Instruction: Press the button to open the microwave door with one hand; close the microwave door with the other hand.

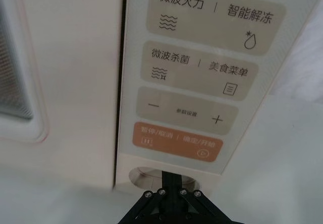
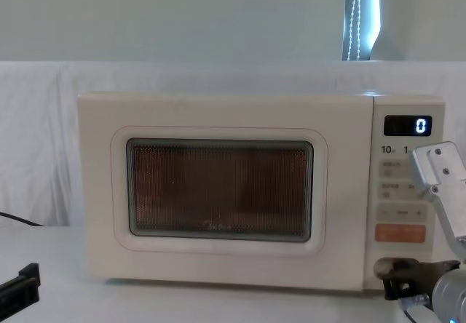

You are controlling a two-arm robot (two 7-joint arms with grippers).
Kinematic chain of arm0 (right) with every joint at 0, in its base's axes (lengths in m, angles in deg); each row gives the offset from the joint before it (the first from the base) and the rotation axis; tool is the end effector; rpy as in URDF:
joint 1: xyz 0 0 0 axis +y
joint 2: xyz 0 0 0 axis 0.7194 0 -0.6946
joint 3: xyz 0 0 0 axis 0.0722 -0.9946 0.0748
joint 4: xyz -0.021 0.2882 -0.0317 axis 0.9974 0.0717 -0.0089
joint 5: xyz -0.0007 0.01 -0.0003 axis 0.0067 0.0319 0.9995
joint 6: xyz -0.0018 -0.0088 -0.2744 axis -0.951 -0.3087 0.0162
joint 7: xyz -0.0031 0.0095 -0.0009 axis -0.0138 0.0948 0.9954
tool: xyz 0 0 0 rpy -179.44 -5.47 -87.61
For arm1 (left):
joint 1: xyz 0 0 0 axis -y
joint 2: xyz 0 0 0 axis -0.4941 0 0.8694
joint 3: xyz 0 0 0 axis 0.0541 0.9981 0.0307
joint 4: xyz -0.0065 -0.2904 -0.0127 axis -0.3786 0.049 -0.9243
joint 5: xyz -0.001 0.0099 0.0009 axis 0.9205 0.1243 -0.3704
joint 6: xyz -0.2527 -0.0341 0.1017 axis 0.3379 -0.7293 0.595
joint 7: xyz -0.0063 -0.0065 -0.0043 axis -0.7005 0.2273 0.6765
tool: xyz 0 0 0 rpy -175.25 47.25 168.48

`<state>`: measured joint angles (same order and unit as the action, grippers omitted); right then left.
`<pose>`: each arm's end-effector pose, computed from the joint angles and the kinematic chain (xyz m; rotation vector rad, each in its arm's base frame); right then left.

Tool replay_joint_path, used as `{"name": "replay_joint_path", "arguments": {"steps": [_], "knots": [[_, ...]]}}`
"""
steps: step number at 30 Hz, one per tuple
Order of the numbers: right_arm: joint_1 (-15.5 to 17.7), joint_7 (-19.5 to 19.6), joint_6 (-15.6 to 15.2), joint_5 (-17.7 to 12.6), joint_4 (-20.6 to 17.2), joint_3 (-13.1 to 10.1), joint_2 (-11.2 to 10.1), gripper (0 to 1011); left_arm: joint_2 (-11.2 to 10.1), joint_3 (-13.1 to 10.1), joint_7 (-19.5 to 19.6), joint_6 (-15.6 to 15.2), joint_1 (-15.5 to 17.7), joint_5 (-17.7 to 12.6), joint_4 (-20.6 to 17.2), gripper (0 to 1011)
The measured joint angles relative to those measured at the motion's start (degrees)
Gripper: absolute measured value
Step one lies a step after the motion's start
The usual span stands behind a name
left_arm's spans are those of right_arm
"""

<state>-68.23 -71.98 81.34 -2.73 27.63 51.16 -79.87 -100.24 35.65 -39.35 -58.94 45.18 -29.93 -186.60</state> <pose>0.4084 0.0529 -0.2987 -0.2691 -0.0051 -1.4944 0.2187 0.0413 -0.2857 -0.0380 0.0140 1.4461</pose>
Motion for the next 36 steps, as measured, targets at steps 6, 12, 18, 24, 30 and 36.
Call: {"name": "replay_joint_path", "arguments": {"steps": [6,12,18,24,30,36], "knots": [[-0.5,0.1,0.1,0.0,0.6,0.0,0.0,0,0.0,0.0,0.0,0.0,0.0,0.0,0.0,1001],[-0.6,0.1,0.1,0.0,0.6,0.0,0.1,0,0.0,0.0,0.0,0.0,0.0,0.0,0.0,1001],[0.7,-0.5,-0.3,-0.1,-1.4,0.0,-0.2,0,0.0,0.0,0.0,0.0,0.0,0.0,0.0,1001],[3.2,-2.0,-1.3,-0.4,-5.3,0.4,-0.8,0,0.0,0.0,0.0,0.0,0.0,0.0,0.0,1001],[6.2,-3.3,-2.5,-0.6,-10.0,0.9,-1.7,0,0.0,0.0,0.0,0.0,0.0,0.0,0.0,1001],[8.8,-4.6,-4.0,-0.8,-14.0,1.5,-2.3,0,0.0,0.0,0.0,0.0,0.0,0.0,0.0,1001]]}}
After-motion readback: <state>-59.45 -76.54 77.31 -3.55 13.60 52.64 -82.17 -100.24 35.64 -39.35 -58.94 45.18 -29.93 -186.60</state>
